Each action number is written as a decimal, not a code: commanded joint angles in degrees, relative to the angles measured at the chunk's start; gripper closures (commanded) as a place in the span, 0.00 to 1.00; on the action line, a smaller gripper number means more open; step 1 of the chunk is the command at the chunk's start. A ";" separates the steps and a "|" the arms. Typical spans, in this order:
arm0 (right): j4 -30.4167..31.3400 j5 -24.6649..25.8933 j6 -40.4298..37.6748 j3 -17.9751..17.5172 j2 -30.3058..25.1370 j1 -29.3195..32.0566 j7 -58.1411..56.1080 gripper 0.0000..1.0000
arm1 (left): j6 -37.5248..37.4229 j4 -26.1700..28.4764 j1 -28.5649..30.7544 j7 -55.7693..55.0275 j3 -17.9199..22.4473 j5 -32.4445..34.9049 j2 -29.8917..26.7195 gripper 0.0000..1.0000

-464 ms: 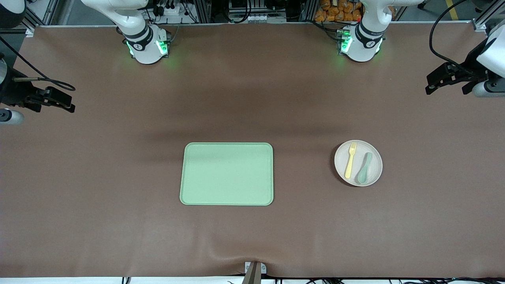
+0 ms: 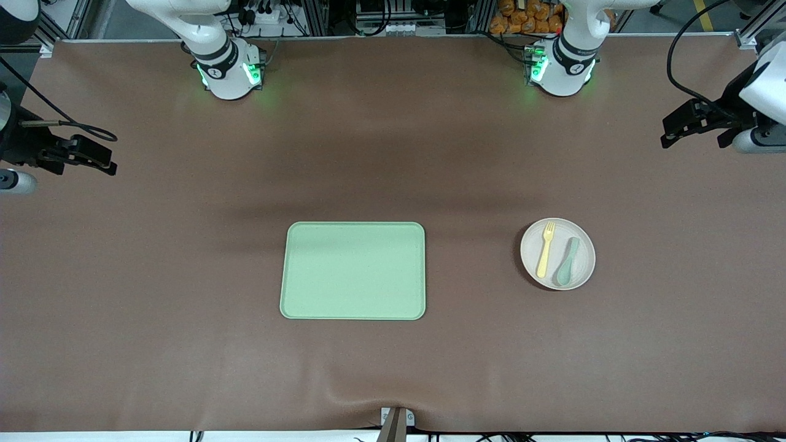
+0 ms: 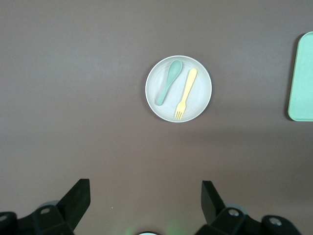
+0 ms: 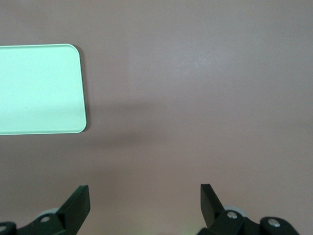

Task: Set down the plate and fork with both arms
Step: 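Reach the left gripper down to the rim of the white plate, then grip the plate rim with the left gripper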

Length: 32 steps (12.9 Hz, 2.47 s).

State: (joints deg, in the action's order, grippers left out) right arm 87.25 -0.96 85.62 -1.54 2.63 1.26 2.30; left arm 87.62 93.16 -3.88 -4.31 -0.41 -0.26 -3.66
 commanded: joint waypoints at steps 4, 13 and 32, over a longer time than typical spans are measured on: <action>1.43 -0.88 0.34 -0.75 -1.58 1.29 0.69 0.00 | 12.80 -0.27 0.54 1.41 0.50 -0.96 14.97 0.00; 1.43 -0.88 0.34 -0.75 -1.49 1.29 0.69 0.00 | 39.55 8.96 5.36 14.75 0.15 -9.49 33.27 0.00; 1.43 -0.88 0.08 -0.75 -1.49 1.29 0.69 0.00 | 43.24 8.79 6.16 28.30 -0.73 -10.99 40.31 1.00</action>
State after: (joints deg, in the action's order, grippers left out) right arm 87.45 -0.97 85.61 -1.50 2.57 1.27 2.31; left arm 130.13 102.06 1.84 22.77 -0.59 -10.13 36.15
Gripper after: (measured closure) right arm 0.000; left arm 0.938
